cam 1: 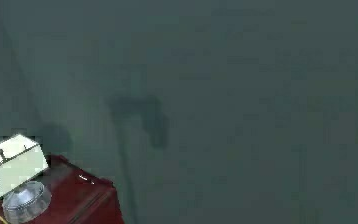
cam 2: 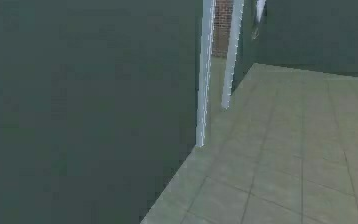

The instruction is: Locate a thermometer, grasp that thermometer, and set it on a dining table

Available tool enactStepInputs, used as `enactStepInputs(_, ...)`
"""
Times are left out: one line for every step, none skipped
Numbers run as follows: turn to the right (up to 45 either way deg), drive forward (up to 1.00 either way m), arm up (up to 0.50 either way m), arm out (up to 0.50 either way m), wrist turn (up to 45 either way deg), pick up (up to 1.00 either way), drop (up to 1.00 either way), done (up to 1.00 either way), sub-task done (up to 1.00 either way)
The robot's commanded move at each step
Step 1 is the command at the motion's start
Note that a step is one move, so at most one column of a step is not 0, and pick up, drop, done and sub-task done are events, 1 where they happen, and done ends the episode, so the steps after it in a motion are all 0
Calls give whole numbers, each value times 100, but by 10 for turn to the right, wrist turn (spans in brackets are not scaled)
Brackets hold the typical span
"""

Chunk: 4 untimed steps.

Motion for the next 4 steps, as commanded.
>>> enactStepInputs(-450, 0, 0, 0, 0, 0, 0, 0, 0)
enactStepInputs(-450, 0, 0, 0, 0, 0, 0, 0, 0)
enactStepInputs(-90, 0, 0, 0, 0, 0, 0, 0, 0)
enactStepInputs(-30, 0, 0, 0, 0, 0, 0, 0, 0)
